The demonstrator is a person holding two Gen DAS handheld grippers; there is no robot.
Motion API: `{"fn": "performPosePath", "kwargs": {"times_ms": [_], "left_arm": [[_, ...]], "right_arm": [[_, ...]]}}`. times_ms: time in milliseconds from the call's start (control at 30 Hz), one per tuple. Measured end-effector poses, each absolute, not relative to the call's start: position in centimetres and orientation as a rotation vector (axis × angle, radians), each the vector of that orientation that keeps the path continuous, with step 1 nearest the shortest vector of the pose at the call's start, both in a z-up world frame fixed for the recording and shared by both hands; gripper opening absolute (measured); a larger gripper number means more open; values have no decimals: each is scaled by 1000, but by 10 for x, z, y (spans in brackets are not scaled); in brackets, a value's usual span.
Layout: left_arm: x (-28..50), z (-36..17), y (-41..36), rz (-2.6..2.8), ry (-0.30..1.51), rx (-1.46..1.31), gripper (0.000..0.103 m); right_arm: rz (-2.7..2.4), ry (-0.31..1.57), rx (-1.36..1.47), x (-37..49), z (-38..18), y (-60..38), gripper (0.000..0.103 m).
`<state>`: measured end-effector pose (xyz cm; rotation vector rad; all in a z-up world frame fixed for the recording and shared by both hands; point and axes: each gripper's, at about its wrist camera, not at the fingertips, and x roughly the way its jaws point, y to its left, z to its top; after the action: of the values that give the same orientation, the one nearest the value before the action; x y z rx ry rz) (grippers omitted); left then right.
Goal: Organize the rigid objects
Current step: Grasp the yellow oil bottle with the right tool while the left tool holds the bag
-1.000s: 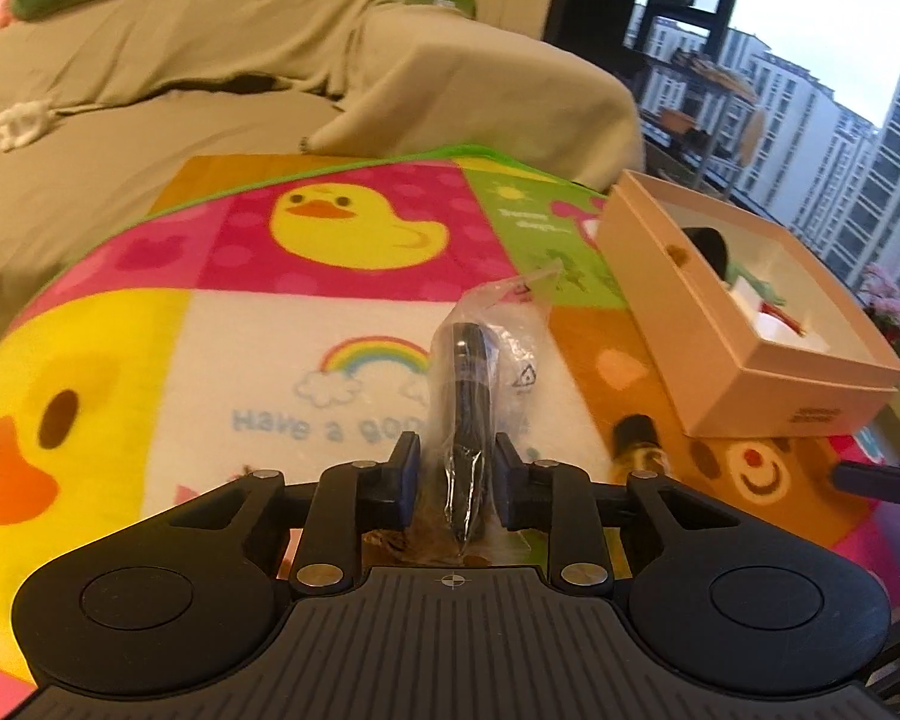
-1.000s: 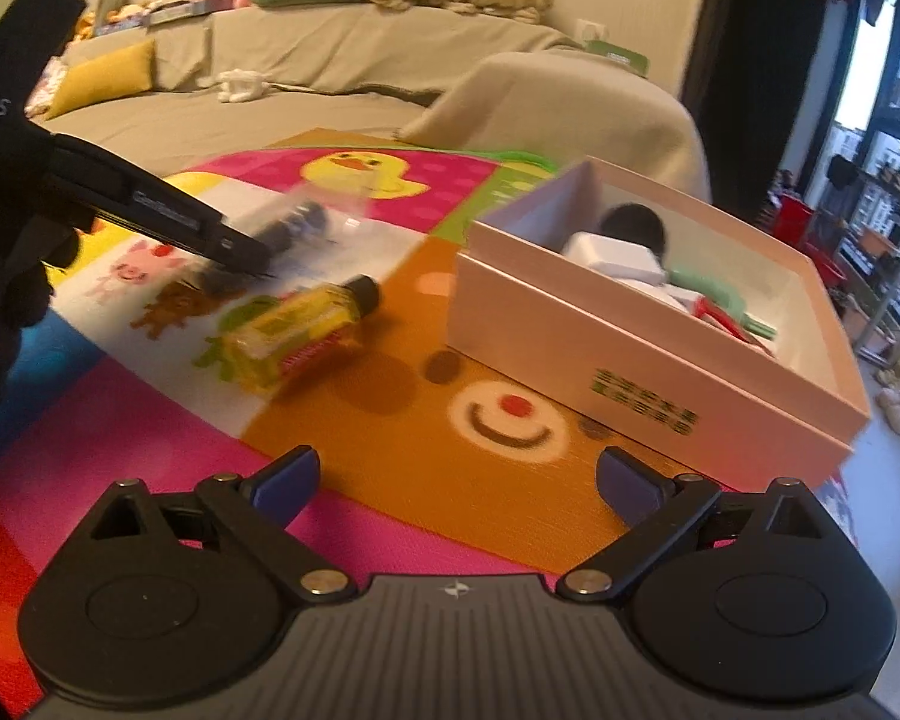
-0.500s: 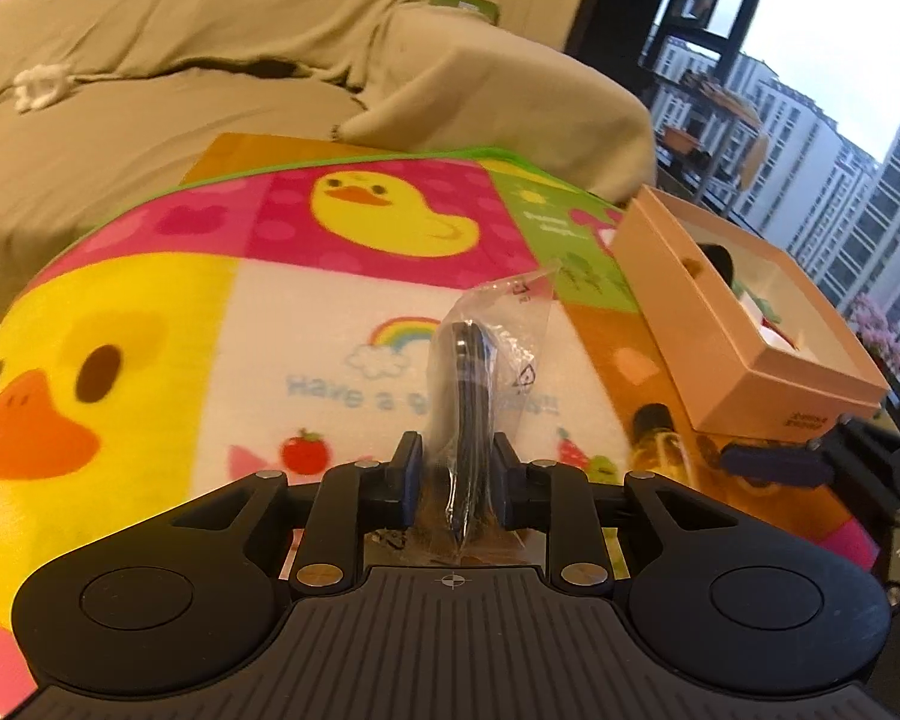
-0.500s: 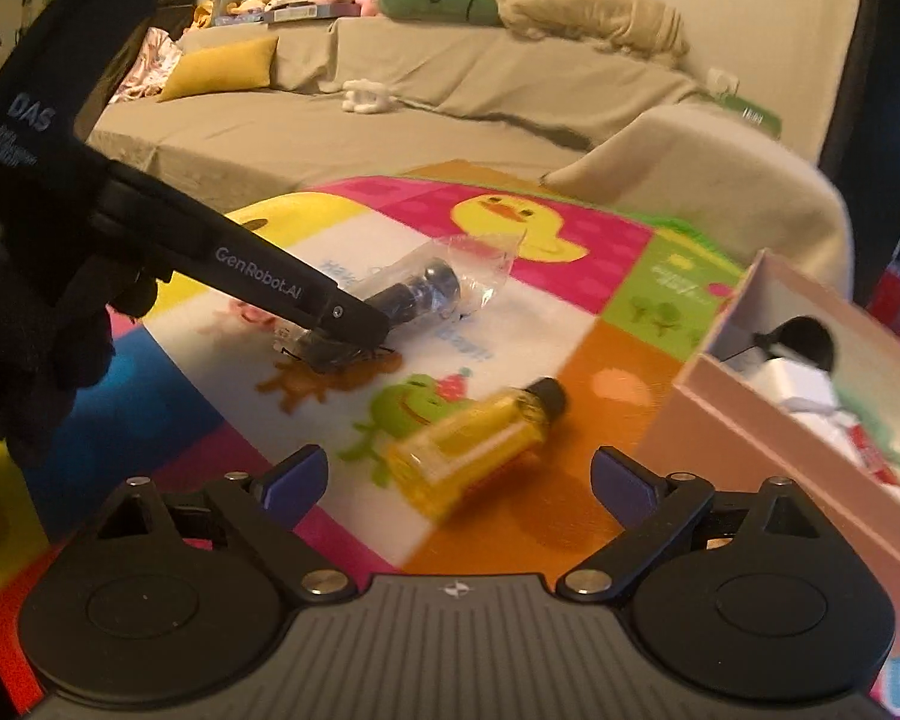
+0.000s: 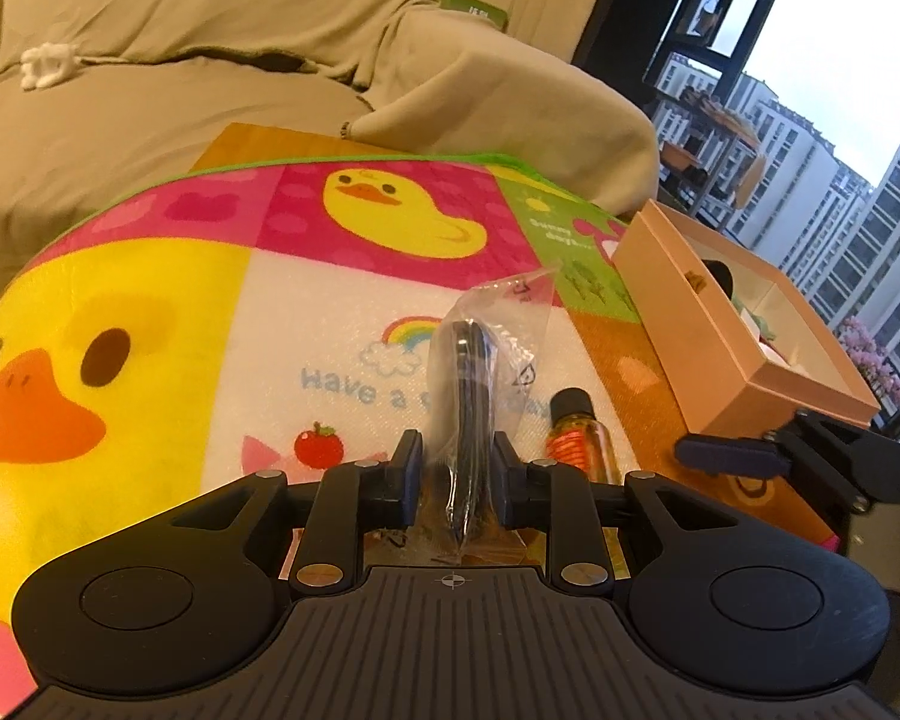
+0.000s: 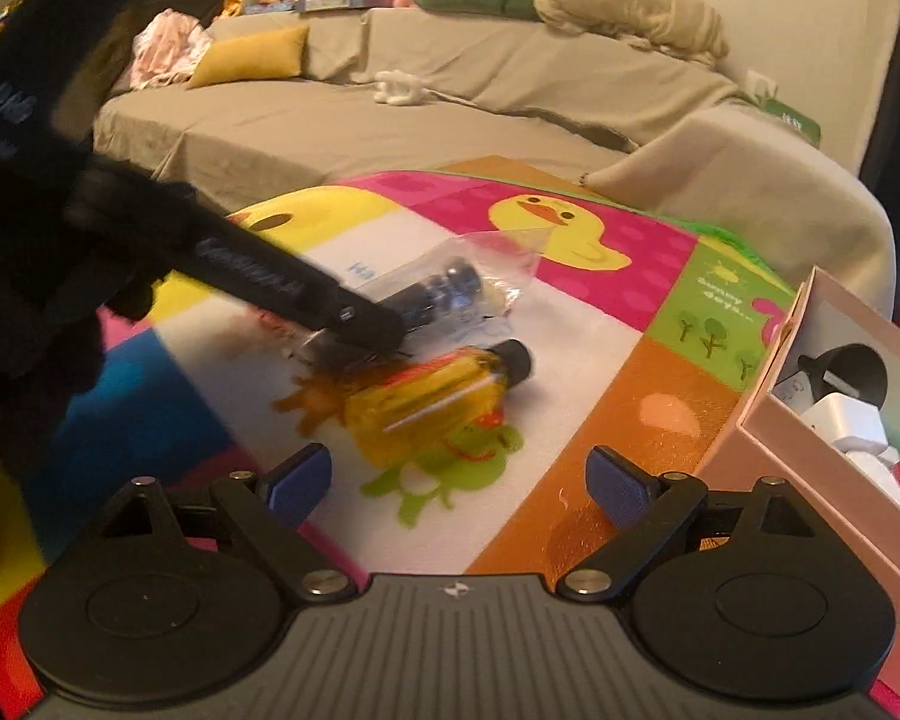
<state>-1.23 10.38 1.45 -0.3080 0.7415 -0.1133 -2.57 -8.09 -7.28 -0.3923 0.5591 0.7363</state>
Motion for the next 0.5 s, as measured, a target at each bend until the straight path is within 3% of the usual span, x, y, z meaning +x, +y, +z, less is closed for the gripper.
{"fn": "performPosePath", "kwargs": {"times_ms": [500], "left_arm": [[-17,14,136,-105,747,-390,26]], "right_arm": [[859,582,-383,13,-72,-48,93]]}}
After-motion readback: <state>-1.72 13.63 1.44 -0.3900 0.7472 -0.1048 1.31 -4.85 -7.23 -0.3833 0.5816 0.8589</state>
